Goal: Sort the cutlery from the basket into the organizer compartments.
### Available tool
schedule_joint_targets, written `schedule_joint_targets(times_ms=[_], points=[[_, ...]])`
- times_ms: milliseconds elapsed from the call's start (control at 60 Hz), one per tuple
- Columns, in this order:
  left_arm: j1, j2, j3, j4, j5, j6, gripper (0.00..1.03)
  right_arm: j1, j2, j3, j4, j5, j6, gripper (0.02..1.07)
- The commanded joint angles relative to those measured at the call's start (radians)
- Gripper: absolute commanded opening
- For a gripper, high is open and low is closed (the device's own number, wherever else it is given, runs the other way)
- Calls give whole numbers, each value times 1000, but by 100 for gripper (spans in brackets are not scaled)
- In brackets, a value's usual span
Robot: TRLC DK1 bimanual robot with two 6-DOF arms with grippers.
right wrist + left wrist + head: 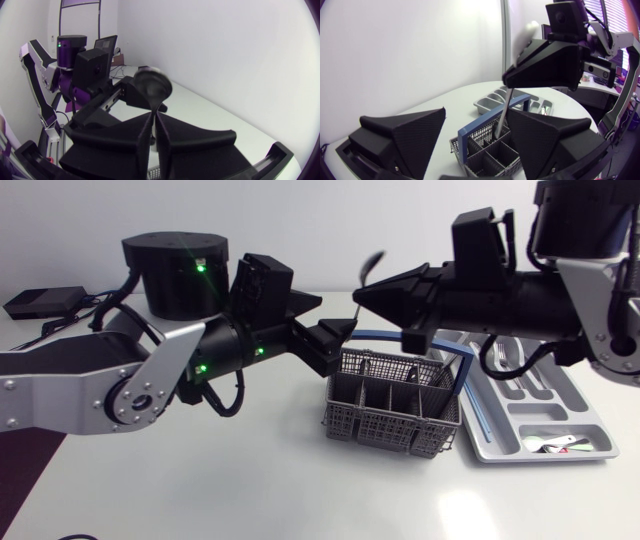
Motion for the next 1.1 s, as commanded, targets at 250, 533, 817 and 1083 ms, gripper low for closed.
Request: schedule_joint_targets(times_ms=[250, 533, 817, 1083], points=[[91, -57, -25, -29, 2, 11, 99, -413, -24, 138, -483, -357, -442, 13], [48, -17, -6, -81, -18, 77, 99, -809, 148, 290, -1183, -441, -1298, 13], [8, 24, -5, -107, -35, 131, 99, -1105, 383, 374, -1551, -344, -1889, 13], [-15, 49, 11, -124, -35, 138, 99, -1146, 455, 284, -1347, -133, -1909, 13]])
